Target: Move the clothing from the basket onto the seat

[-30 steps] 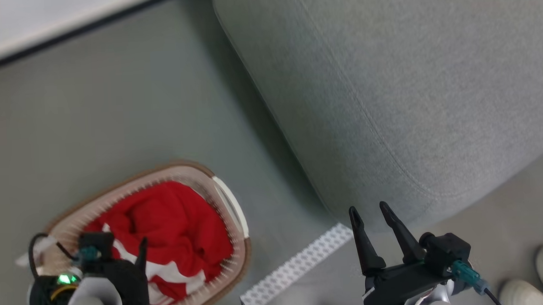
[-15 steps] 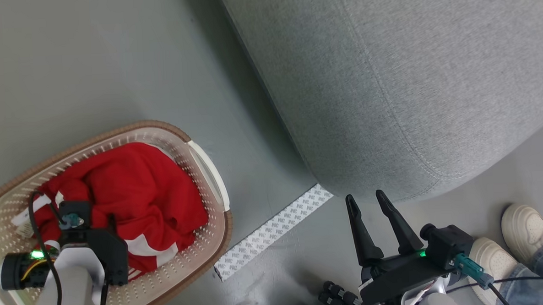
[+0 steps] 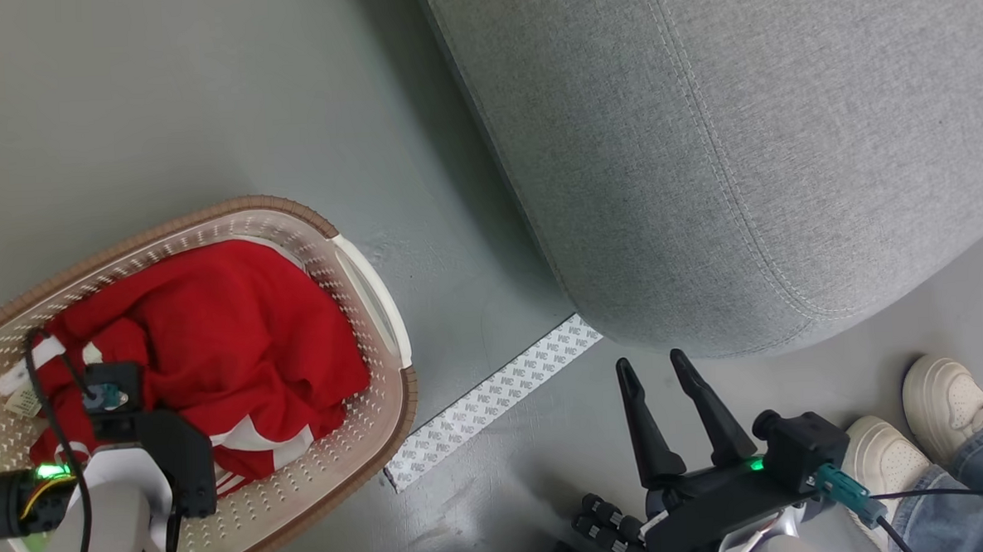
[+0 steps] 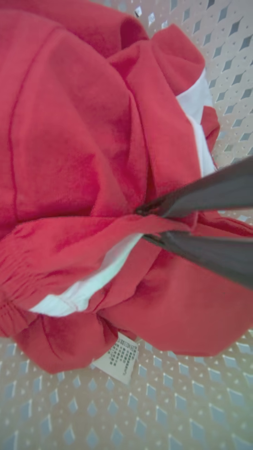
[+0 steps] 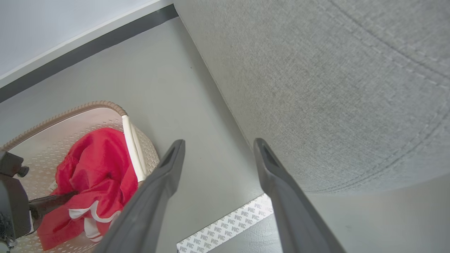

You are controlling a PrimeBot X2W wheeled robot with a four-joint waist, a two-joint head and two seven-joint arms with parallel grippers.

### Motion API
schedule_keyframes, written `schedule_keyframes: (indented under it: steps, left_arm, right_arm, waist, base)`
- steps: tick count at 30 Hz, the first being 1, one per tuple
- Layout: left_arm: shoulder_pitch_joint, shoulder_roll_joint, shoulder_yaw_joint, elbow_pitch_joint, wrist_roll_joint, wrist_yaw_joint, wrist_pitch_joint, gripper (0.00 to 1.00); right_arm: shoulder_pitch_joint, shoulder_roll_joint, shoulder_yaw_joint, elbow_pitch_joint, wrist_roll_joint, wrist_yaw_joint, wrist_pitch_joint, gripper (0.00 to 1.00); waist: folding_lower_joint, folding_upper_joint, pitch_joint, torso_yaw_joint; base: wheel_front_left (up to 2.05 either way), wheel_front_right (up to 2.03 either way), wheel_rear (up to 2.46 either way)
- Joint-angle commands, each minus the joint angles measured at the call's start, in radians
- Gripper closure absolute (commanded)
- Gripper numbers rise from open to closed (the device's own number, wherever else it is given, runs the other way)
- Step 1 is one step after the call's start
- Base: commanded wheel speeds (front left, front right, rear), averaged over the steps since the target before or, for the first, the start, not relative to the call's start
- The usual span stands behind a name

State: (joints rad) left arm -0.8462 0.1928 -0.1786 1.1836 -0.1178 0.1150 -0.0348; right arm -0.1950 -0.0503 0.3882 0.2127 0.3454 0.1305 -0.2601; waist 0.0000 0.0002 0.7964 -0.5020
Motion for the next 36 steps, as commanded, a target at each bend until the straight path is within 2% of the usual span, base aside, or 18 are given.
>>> schedule_keyframes:
  steps: [1, 9, 13, 16, 20, 24, 27, 29, 31, 36]
  left_arm:
    - [-0.006, 0.009, 0.001, 0.016, -0.007, -0.005, -0.011, 1.0]
    - [0.013, -0.014, 0.014, 0.033, -0.05, -0.043, -0.082, 1.0]
    - [0.031, -0.057, -0.003, 0.04, -0.052, -0.077, -0.128, 1.0]
    - [0.051, -0.086, -0.009, 0.045, -0.061, -0.087, -0.15, 1.0]
    - [0.069, -0.127, -0.017, 0.034, -0.085, -0.109, -0.184, 1.0]
    - [0.098, -0.142, -0.038, 0.012, -0.122, -0.146, -0.199, 1.0]
    - [0.127, -0.145, -0.084, -0.047, -0.197, -0.188, -0.196, 1.0]
    - [0.157, -0.144, -0.122, -0.099, -0.266, -0.199, -0.182, 1.0]
    - [0.178, -0.145, -0.175, -0.162, -0.328, -0.192, -0.169, 1.0]
    - [0.209, -0.144, -0.289, -0.318, -0.413, -0.121, -0.15, 1.0]
  right_arm:
    - [-0.013, 0.003, 0.008, 0.008, 0.007, 0.0, -0.005, 0.0]
    - [-0.062, 0.002, 0.047, 0.047, 0.011, 0.0, -0.005, 0.0]
    - [-0.074, 0.001, 0.034, 0.082, -0.014, 0.0, -0.005, 0.0]
    - [-0.072, 0.001, 0.022, 0.102, -0.03, 0.0, -0.005, 0.0]
    - [-0.043, 0.0, -0.005, 0.144, -0.065, 0.0, -0.005, 0.0]
    - [0.003, 0.0, -0.032, 0.191, -0.116, 0.0, 0.002, 0.0]
    - [0.038, 0.0, -0.055, 0.206, -0.151, 0.0, 0.025, 0.0]
    - [0.068, -0.001, -0.073, 0.207, -0.164, 0.0, 0.044, 0.0]
    - [0.099, 0.0, -0.091, 0.199, -0.173, 0.0, 0.062, 0.0]
    - [0.155, 0.0, -0.092, 0.152, -0.187, 0.0, 0.109, 0.0]
  waist:
    - [0.0, -0.0002, -0.007, -0.003]
    - [0.0, -0.0002, -0.094, -0.009]
    - [0.0, -0.0002, -0.187, 0.04]
    - [0.0, -0.0002, -0.249, 0.069]
    - [0.0, -0.0002, -0.379, 0.134]
    - [0.0, -0.0002, -0.518, 0.2]
    - [0.0, -0.0002, -0.612, 0.24]
    - [0.0, -0.0002, -0.668, 0.263]
    - [0.0, -0.0002, -0.721, 0.288]
    - [0.0, -0.0002, -0.81, 0.33]
  base:
    - [0.0, 0.0, 0.0]
    - [0.0, 0.0, 0.0]
    - [0.0, 0.0, 0.0]
    - [0.0, 0.0, 0.0]
    - [0.0, 0.0, 0.0]
    - [0.0, 0.0, 0.0]
    - [0.0, 0.0, 0.0]
    - [0.0, 0.0, 0.0]
    - [0.0, 0.0, 0.0]
    - [0.0, 0.0, 0.0]
